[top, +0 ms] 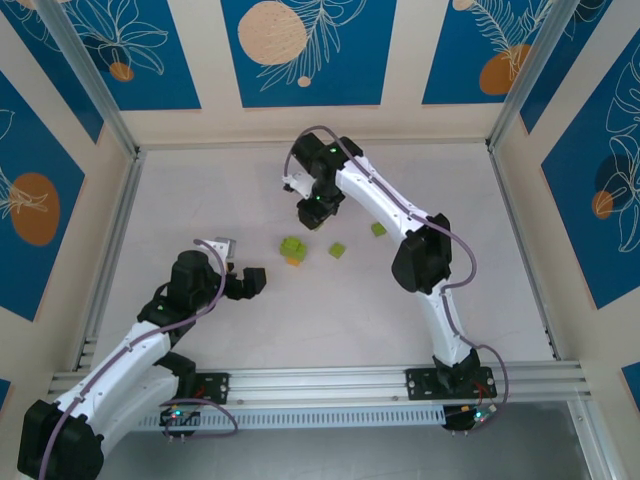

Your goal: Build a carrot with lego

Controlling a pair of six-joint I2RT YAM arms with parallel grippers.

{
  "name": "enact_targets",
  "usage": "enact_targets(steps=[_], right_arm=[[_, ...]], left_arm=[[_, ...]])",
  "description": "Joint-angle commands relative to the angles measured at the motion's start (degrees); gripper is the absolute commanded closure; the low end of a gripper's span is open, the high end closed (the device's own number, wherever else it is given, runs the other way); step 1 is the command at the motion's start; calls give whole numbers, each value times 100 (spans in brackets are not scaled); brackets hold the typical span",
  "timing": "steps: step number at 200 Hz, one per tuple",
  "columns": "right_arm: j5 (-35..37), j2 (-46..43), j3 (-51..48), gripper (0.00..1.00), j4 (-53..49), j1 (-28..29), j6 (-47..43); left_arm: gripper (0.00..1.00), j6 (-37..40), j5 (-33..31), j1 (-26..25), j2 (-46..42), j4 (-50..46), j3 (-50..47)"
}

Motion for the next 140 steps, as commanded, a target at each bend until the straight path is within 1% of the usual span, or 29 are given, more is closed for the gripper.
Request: enact_targets(steps=[1,17,65,140], right_arm=[[-297,213,206,71,-539,160,-398],[-285,256,212,71,-467,264,-501],[-417,398,339,72,-324,335,-723],[-583,828,683,72,-388,443,-957]], left_arm=[[1,164,35,-88,-64,43,130],[1,163,39,-92,-58,42,136],[1,177,35,-93,-44,60,138],[1,181,44,-108,13,84,147]])
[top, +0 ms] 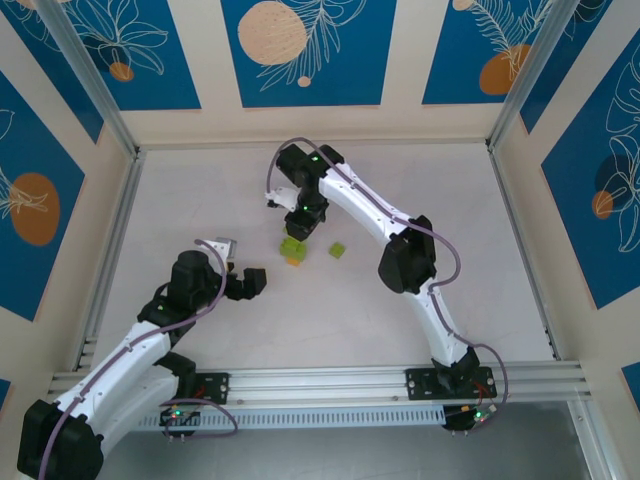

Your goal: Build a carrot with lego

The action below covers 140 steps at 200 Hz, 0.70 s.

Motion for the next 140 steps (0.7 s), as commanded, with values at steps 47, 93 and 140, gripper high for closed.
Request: enact_targets(steps=[47,93,140], right_arm=[[-305,303,195,72,-264,141,-263],[-220,286,85,72,-299,184,-336],[-168,276,19,72,-302,240,-393]], left_arm=[[1,88,44,-95,5,84,147],[1,88,44,-106,10,80,147],[1,93,35,-112,10,84,139]])
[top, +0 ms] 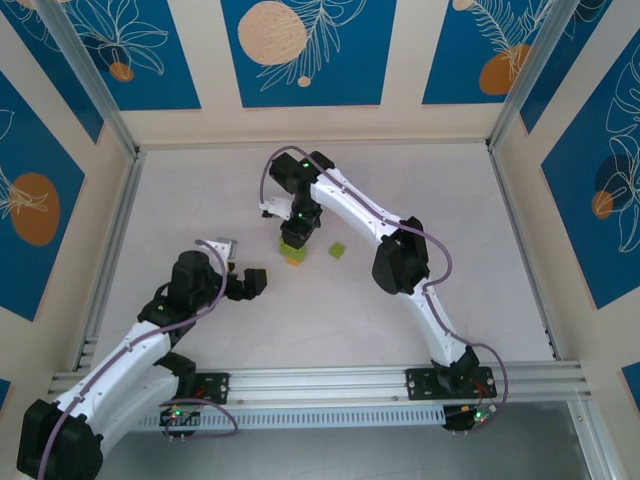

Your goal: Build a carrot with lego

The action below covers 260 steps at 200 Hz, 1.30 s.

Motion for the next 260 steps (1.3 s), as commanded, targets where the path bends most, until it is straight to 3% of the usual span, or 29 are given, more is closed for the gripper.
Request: enact_targets(steps=[1,138,260], right_arm=[[-75,38,-58,72,-172,83,-111],[926,127,-242,71,207,301,-446],[818,246,134,67,179,419,-581]], left_arm=[[1,88,31,-81,6,84,143],[1,112,13,-99,50,93,142],[1,121,0,-117,53,90,152]])
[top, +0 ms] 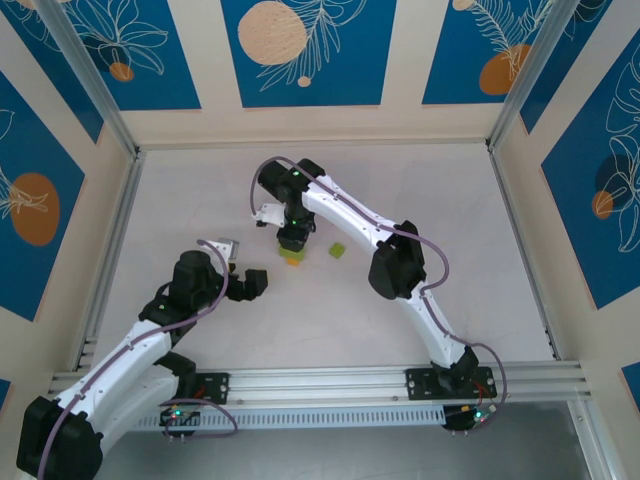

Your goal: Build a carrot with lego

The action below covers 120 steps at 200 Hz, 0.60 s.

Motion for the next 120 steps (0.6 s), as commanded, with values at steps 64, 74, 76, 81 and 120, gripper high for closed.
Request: enact_targets(steps=[64,74,76,81,120], right_arm=[[-278,133,208,47,9,75,-50],[-322,113,215,44,20,76,-48],[-330,101,215,43,18,76,-54],[-348,75,215,41,34,76,-52],[-485,-136,258,33,121,73,-41]], left_arm=[[1,88,-13,-88,-19,98,147],[1,90,-18,-88,-20,95,147],[1,90,-18,-88,-26,96,147],[1,90,-18,-88,-24,93,146],[1,90,-26,-97,-19,90,148]])
